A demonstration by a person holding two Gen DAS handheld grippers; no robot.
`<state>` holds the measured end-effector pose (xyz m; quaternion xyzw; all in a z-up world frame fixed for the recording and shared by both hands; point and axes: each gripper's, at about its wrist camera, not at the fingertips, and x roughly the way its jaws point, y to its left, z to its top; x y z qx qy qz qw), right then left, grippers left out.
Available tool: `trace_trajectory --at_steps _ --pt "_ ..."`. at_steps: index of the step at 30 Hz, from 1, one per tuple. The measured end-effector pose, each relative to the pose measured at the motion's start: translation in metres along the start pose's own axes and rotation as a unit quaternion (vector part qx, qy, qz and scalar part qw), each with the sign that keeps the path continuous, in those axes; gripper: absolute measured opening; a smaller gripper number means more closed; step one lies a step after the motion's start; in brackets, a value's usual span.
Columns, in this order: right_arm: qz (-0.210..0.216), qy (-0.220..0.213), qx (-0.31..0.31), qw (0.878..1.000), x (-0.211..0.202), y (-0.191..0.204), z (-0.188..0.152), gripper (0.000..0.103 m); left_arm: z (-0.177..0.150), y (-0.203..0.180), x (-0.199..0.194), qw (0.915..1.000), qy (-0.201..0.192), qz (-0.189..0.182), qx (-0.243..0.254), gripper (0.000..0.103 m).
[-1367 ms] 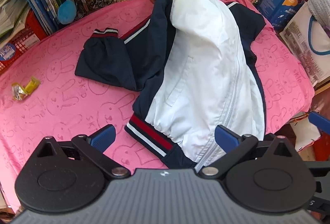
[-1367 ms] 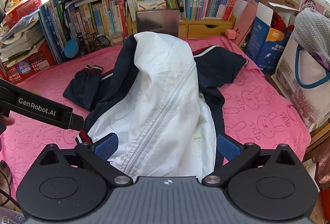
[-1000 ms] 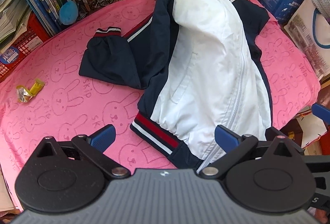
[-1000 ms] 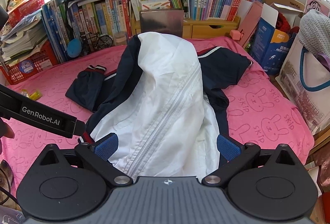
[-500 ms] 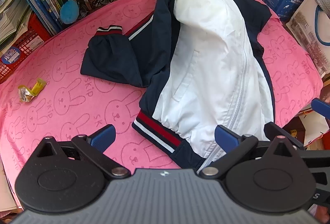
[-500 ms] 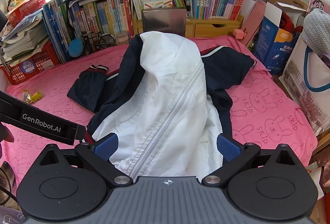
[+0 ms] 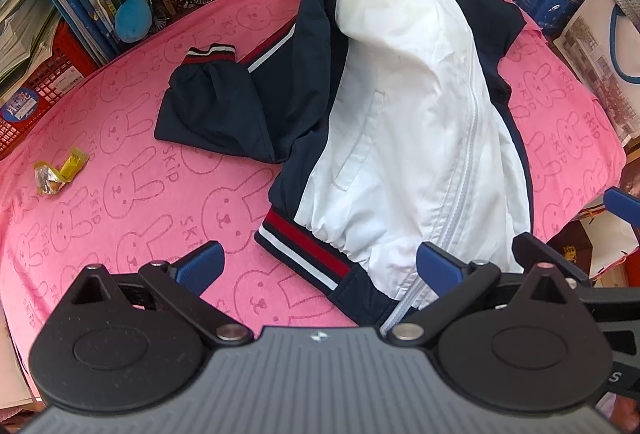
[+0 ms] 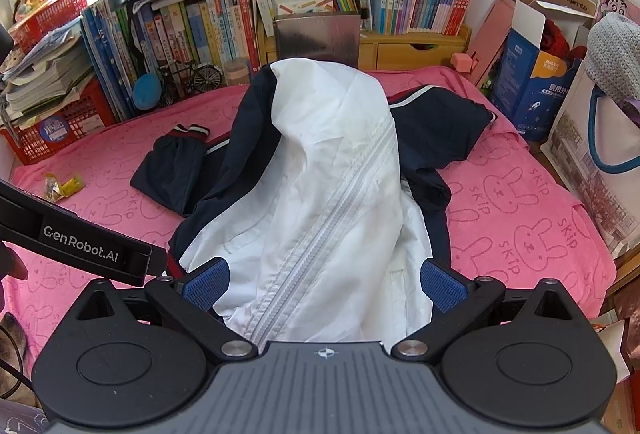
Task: Fold clothes
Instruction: 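Move both grippers toward the hem of the crumpled navy-and-white jacket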
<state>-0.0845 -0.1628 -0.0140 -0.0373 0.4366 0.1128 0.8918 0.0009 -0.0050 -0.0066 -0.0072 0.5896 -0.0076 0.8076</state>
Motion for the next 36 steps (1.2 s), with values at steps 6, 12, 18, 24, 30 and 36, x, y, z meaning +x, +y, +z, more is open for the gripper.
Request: trace_trajectory --at_steps 6,12,18,24,30,36 --pt "0.002 0.001 -0.002 1.000 0.001 0.003 0.000 0.103 -0.002 0.004 0.003 1.0000 0.006 0.000 -0.006 0.103" --pt "-0.001 0.000 0.003 1.000 0.002 0.002 0.002 0.103 -0.002 0.007 0.005 0.9999 0.012 0.001 -0.008 0.103" --pt "-0.005 -0.001 0.008 1.000 0.004 0.002 0.003 0.103 -0.002 0.012 0.008 0.9998 0.016 0.001 -0.011 0.103" --pt "-0.019 -0.009 -0.010 1.000 0.007 0.004 0.008 0.103 -0.001 0.020 0.014 0.9996 0.023 0.002 -0.017 0.103" --pt "-0.043 -0.023 -0.035 0.998 0.014 0.004 0.021 0.103 0.003 0.032 0.031 0.9996 0.024 0.007 -0.016 0.103" --pt "-0.064 -0.016 -0.031 0.997 0.031 0.000 0.032 0.103 0.012 0.050 0.069 0.9986 0.043 0.021 -0.023 0.103"
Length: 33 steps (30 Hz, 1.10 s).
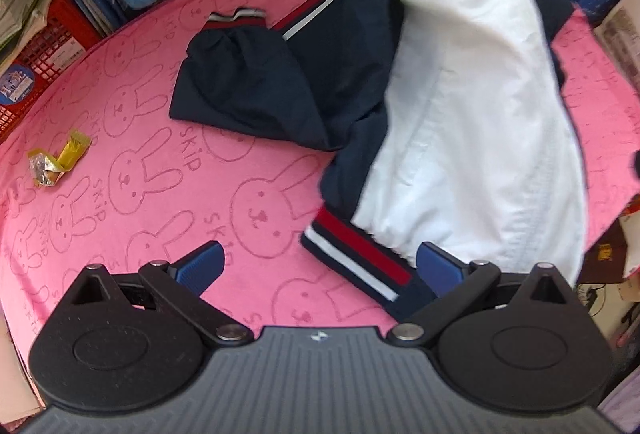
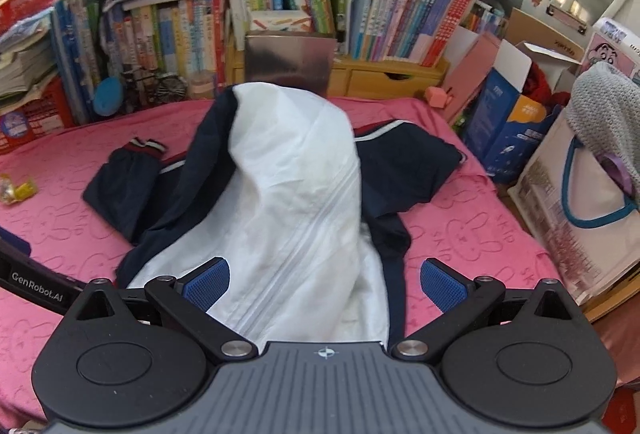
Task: Fold clothes
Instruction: 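Move both grippers toward the hem of the crumpled navy-and-white jacket, then close both grippers on the striped jacket hem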
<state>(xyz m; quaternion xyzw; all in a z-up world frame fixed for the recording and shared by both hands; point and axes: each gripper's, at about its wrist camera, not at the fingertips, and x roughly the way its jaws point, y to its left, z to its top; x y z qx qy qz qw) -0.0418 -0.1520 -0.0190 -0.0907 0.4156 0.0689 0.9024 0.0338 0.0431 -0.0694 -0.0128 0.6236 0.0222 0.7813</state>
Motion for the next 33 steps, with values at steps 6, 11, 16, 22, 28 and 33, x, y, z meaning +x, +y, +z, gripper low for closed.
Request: trace_trajectory --at_steps 6,11,16,22,28,33 --pt "-0.019 0.009 0.003 1.000 0.017 -0.001 0.010 0.103 0.011 0.014 0.033 0.9996 0.024 0.006 -0.015 0.103" --pt "-0.025 0.019 0.004 1.000 0.030 0.003 0.015 0.103 0.017 0.013 0.053 0.9991 0.039 -0.010 -0.014 0.103" --pt "-0.007 0.008 -0.013 1.000 0.044 0.016 0.032 0.103 0.019 0.003 0.082 0.9995 0.031 0.001 -0.008 0.102" --pt "0.065 -0.019 -0.063 0.996 0.072 0.058 0.072 0.103 0.012 0.008 0.110 0.9979 0.024 -0.045 -0.039 0.093" --pt "0.111 0.050 -0.104 0.987 0.160 0.119 0.096 0.100 0.000 0.007 0.103 0.9974 -0.027 -0.060 -0.028 0.072" --pt "0.114 0.142 -0.066 0.981 0.224 0.137 0.103 0.020 -0.008 0.024 0.099 0.9896 -0.033 -0.124 -0.066 0.033"
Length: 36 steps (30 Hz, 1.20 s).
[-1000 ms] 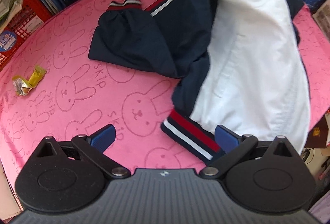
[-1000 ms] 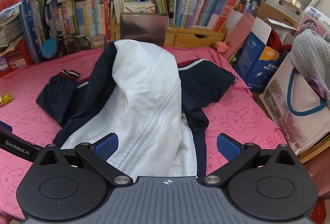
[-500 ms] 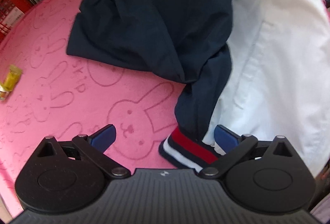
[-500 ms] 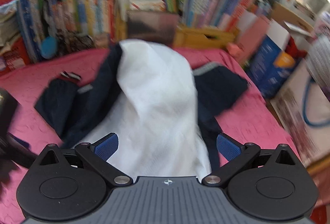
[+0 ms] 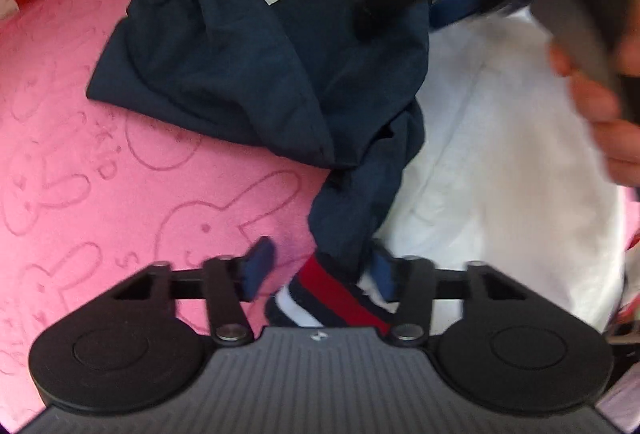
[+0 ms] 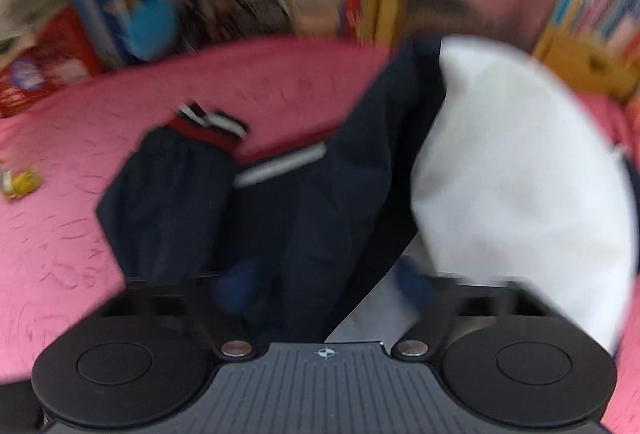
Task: Fold clothes
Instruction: 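Close both grippers on the striped jacket hem, then lift and shake the jacket with both grippers, then lay it flat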
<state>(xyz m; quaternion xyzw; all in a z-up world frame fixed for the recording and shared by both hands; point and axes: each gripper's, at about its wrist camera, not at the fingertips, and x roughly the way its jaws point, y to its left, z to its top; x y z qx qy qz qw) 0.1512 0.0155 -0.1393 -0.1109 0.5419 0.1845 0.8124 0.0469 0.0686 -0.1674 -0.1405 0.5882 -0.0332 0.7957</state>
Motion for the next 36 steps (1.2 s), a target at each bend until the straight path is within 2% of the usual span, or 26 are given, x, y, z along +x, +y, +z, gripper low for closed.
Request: trace_trajectory --at_steps 1,3,6,9,12,14,17,19,20,21,22,24,26,29,30,33,36 --pt "0.007 0.013 0.018 1.000 0.004 -0.002 0.002 0.014 -0.001 0.004 -0.001 0.9998 0.000 -0.014 -0.012 0.030" --pt "0.027 0.006 0.034 0.999 -0.001 -0.004 0.004 0.009 -0.002 0.013 -0.004 0.9984 0.001 -0.043 -0.037 0.023" --pt "0.080 -0.015 0.027 0.996 -0.024 0.007 0.017 0.008 -0.005 0.023 -0.015 0.9957 -0.002 -0.073 -0.057 0.018" --pt "0.145 -0.037 -0.001 0.989 -0.047 0.038 0.037 0.009 -0.018 0.038 -0.046 0.9937 -0.015 -0.088 -0.067 0.017" --pt "0.233 -0.058 -0.031 0.970 -0.068 0.085 0.057 0.009 -0.040 0.057 -0.083 0.9918 -0.026 -0.095 -0.082 0.017" --pt "0.296 -0.063 -0.066 0.951 -0.080 0.128 0.066 0.009 -0.062 0.073 -0.109 0.9918 -0.032 -0.083 -0.092 0.017" --pt "0.365 -0.062 -0.125 0.920 -0.093 0.201 0.064 0.010 -0.096 0.098 -0.138 0.9926 -0.031 -0.032 -0.113 0.017" --pt "0.389 -0.055 -0.158 0.906 -0.093 0.245 0.053 0.017 -0.118 0.117 -0.150 0.9900 -0.017 0.002 -0.140 0.018" --pt "0.390 -0.041 -0.168 0.904 -0.087 0.261 0.045 0.019 -0.127 0.125 -0.155 0.9878 -0.012 0.017 -0.154 0.019" --pt "0.389 -0.026 -0.177 0.904 -0.081 0.276 0.036 0.032 -0.136 0.133 -0.159 0.9851 -0.008 0.030 -0.169 0.021" --pt "0.388 -0.011 -0.186 0.903 -0.074 0.291 0.028 0.055 -0.144 0.141 -0.163 0.9819 -0.005 0.042 -0.185 0.023" --pt "0.358 -0.008 -0.199 0.912 -0.068 0.294 0.010 0.080 -0.155 0.151 -0.170 0.9777 -0.007 0.052 -0.203 0.024" --pt "0.330 -0.012 -0.199 0.923 -0.067 0.282 -0.005 0.080 -0.159 0.158 -0.179 0.9760 -0.016 0.059 -0.209 0.024" --pt "0.294 -0.031 -0.175 0.939 -0.072 0.238 -0.023 0.084 -0.149 0.167 -0.187 0.9741 -0.031 0.072 -0.212 0.041" --pt "0.270 -0.042 -0.150 0.950 -0.073 0.212 -0.028 0.088 -0.143 0.165 -0.192 0.9736 -0.037 0.079 -0.211 0.043" --pt "0.180 -0.071 -0.054 0.980 -0.066 0.120 -0.039 0.089 -0.135 0.168 -0.206 0.9712 -0.054 0.101 -0.209 0.047" --pt "0.083 -0.082 0.046 0.992 -0.052 0.015 -0.045 0.089 -0.124 0.167 -0.209 0.9691 -0.074 0.126 -0.199 0.054"
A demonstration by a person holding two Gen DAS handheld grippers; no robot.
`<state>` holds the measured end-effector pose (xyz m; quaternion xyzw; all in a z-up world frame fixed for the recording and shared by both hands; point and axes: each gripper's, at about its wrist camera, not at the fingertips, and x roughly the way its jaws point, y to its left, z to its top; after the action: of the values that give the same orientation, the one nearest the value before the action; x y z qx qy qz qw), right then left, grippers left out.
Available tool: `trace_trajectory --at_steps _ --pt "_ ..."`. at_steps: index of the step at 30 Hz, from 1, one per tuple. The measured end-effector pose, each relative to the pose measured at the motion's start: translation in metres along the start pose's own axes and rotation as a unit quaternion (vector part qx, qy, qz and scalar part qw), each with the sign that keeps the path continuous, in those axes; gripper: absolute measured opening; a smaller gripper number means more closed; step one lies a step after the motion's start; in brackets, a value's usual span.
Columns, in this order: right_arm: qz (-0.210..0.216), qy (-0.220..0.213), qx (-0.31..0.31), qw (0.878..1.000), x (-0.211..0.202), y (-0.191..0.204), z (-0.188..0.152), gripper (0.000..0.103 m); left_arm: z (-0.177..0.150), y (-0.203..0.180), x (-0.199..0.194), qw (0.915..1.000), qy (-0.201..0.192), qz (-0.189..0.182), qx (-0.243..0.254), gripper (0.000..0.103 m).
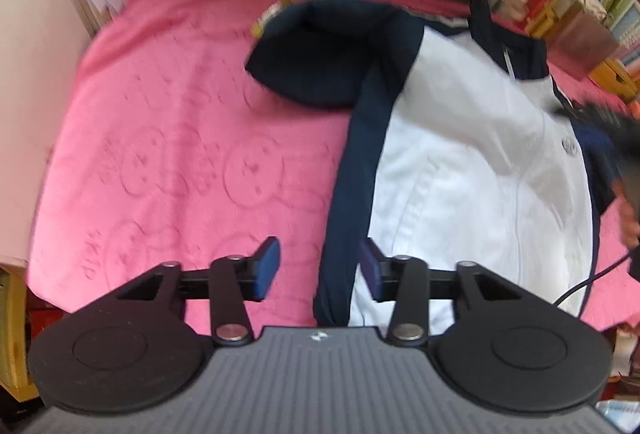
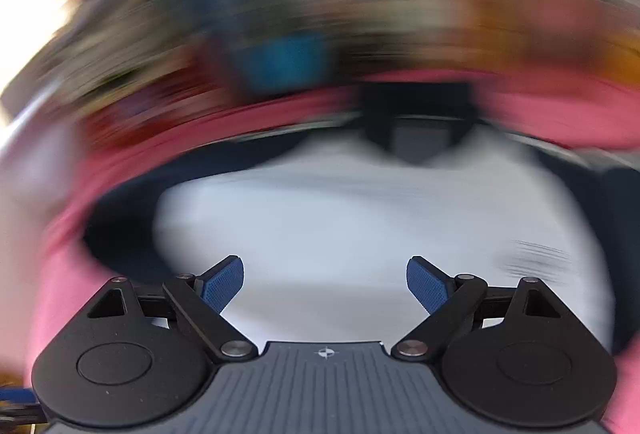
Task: Fold clothes
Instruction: 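Lift and shake the jacket with both grippers, then lay it flat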
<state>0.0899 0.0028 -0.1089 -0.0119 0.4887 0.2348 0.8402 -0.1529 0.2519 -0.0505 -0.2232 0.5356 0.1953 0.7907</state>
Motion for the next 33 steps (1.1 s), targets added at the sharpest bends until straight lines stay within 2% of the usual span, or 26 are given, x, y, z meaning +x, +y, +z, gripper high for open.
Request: trace_trajectory --at_steps 3,7,10,14,15,16,17,18,19,23,29,30,32,33 --pt "-0.112 -0.024 0.081 0.990 0.006 -0.104 0.010 0.089 0.014 -0.030 0.007 0.9996 -0.020 0.010 0.016 0.058" --pt "-0.180 -0.036 0.197 0.963 0.014 -0.213 0.011 0.089 0.031 -0.075 0.039 1.0000 -0.007 -0.002 -0.003 0.059" --pt "-0.170 -0.032 0.255 0.951 0.029 -0.267 0.010 0.089 0.035 -0.103 0.065 0.9996 0.021 0.008 -0.019 0.059" --pt "-0.130 -0.017 0.276 0.952 0.051 -0.297 0.014 0.084 0.038 -0.137 0.089 0.9982 0.048 0.031 -0.018 0.059" --pt "-0.141 -0.016 0.262 0.955 0.052 -0.296 0.016 0.064 0.038 -0.145 0.093 0.9979 0.053 0.035 -0.015 0.059" --pt "-0.155 -0.016 0.245 0.957 0.052 -0.294 0.019 0.029 0.038 -0.152 0.096 0.9976 0.056 0.039 -0.012 0.059" --pt "-0.169 -0.015 0.228 0.959 0.052 -0.293 0.021 0.010 0.038 -0.160 0.098 0.9974 0.058 0.042 -0.009 0.059" --pt "-0.161 -0.016 0.226 0.961 0.049 -0.296 0.023 0.007 0.038 -0.167 0.100 0.9972 0.059 0.045 -0.006 0.059" --pt "-0.148 -0.017 0.226 0.963 0.045 -0.299 0.025 0.006 0.038 -0.174 0.101 0.9972 0.059 0.047 -0.003 0.059" --pt "-0.183 -0.042 0.159 0.969 0.018 -0.319 0.047 0.006 0.038 -0.197 0.101 0.9969 0.059 0.052 0.005 0.059" --pt "-0.223 -0.058 0.086 0.969 -0.010 -0.342 0.072 0.005 0.041 -0.208 0.096 0.9967 0.051 0.062 0.010 0.063" --pt "-0.230 -0.060 0.074 0.969 -0.015 -0.346 0.076 0.000 0.041 -0.208 0.095 0.9966 0.049 0.065 0.010 0.063" --pt "-0.243 -0.065 0.050 0.967 -0.024 -0.353 0.085 0.009 0.042 -0.208 0.093 0.9964 0.046 0.070 0.011 0.064" --pt "-0.249 -0.067 0.038 0.965 -0.029 -0.357 0.089 0.028 0.043 -0.208 0.092 0.9963 0.044 0.072 0.012 0.066"
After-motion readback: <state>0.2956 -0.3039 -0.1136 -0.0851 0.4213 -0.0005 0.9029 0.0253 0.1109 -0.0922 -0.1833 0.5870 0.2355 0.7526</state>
